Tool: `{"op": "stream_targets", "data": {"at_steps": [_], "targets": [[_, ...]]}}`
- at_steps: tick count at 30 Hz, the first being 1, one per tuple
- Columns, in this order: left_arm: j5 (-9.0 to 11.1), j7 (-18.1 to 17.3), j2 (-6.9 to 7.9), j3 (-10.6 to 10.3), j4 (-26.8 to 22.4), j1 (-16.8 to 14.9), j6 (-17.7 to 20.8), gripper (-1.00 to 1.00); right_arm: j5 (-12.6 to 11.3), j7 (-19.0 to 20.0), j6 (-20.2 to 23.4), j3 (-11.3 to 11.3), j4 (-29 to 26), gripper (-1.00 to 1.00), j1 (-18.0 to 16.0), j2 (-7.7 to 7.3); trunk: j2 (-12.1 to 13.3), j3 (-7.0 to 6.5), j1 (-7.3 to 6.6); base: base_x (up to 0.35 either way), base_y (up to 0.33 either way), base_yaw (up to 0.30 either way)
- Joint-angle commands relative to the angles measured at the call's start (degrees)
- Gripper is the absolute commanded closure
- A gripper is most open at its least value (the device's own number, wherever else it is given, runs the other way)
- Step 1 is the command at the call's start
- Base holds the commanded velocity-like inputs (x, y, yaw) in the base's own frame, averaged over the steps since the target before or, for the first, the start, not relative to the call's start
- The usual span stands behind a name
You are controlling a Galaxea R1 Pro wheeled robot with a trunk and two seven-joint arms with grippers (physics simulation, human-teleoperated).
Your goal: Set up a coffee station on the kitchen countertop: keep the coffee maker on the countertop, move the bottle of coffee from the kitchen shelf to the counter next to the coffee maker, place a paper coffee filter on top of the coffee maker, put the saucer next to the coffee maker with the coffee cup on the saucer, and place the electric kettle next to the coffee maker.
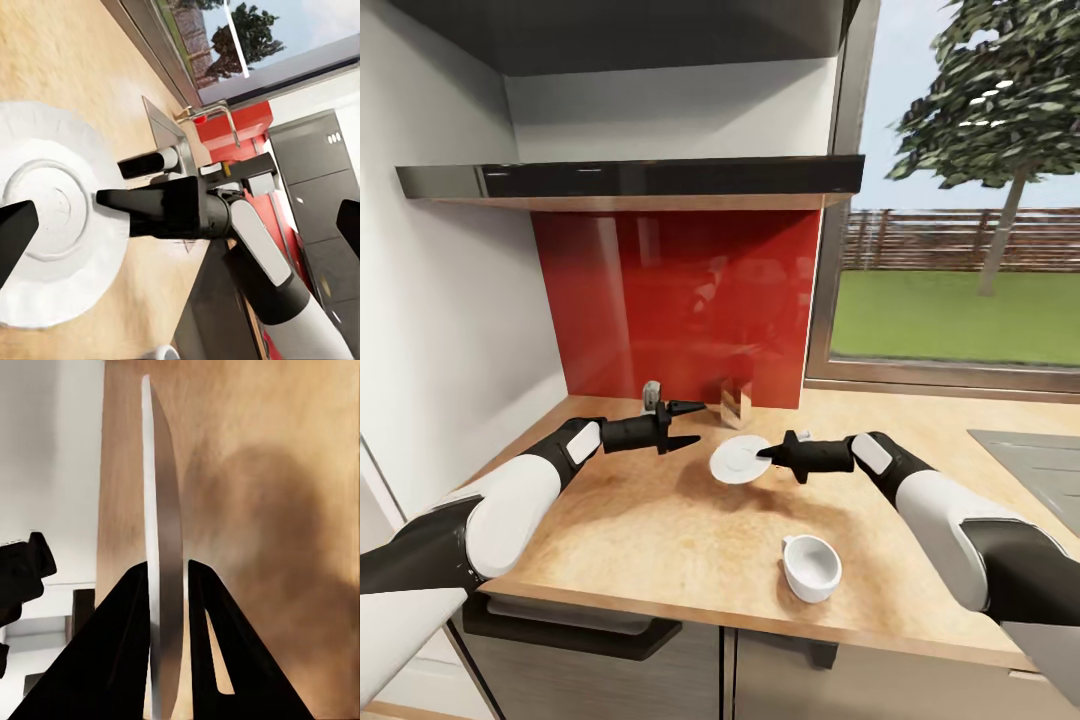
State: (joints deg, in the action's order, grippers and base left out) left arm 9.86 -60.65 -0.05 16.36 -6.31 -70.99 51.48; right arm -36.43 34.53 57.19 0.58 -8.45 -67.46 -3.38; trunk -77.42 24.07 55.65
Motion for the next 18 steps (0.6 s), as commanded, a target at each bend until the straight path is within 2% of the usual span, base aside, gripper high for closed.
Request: {"op": "stream_targets", "data": {"at_steps": [1, 3, 6, 8, 12, 13, 16, 18], "targets": [[0.42, 0.07, -0.01, -0.12, -0.02, -0.03, 0.47, -1.00, 0.31, 0.53, 0.13, 0.04, -0.47, 1.00, -0.04, -0.25, -0.04, 0.07, 0.00, 0.000, 0.000, 0.000], [0.42, -0.32, -0.03, -0.11, -0.05, -0.03, 0.47, -1.00, 0.28, 0.54, 0.12, 0.04, -2.24, 1.00, -0.04, -1.09, -0.04, 0.07, 0.00, 0.000, 0.000, 0.000], [0.42, -2.95, -0.04, -0.12, -0.09, -0.03, 0.41, -1.00, 0.16, 0.54, 0.09, -0.02, -3.74, 1.00, -0.04, -3.21, -0.04, 0.07, 0.00, 0.000, 0.000, 0.000], [0.42, -5.61, -0.08, -0.16, -1.13, -0.03, 0.39, -1.00, 0.07, 0.54, 0.04, -0.18, -4.33, 1.00, -0.04, -5.67, -0.04, 0.07, 0.00, 0.000, 0.000, 0.000], [0.42, -6.40, -0.25, -0.66, -1.71, -0.03, 0.38, -1.00, 0.05, 0.52, 0.01, -0.29, -4.55, 1.00, -0.04, -7.54, -0.04, 0.07, 0.00, 0.000, 0.000, 0.000], [0.42, -7.15, -0.37, -1.01, -1.98, -0.04, 0.41, -1.00, -0.03, 0.65, 0.07, -0.33, -9.76, 1.00, -0.05, -10.60, -0.04, 0.07, 0.00, -0.185, 0.000, 0.000], [0.42, -7.95, -0.47, -1.33, -2.10, -0.03, 0.45, -1.00, -0.10, 0.70, 0.10, -0.32, -12.49, 1.00, -0.05, -12.38, -0.04, 0.07, 0.00, -0.223, 0.000, -0.002], [0.42, -8.19, -0.57, -1.29, -2.91, -0.03, 0.46, -1.00, -0.10, 0.71, 0.11, -0.32, -13.10, 1.00, -0.05, -12.95, -0.04, 0.06, 0.00, -0.096, 0.000, -0.085]]}}
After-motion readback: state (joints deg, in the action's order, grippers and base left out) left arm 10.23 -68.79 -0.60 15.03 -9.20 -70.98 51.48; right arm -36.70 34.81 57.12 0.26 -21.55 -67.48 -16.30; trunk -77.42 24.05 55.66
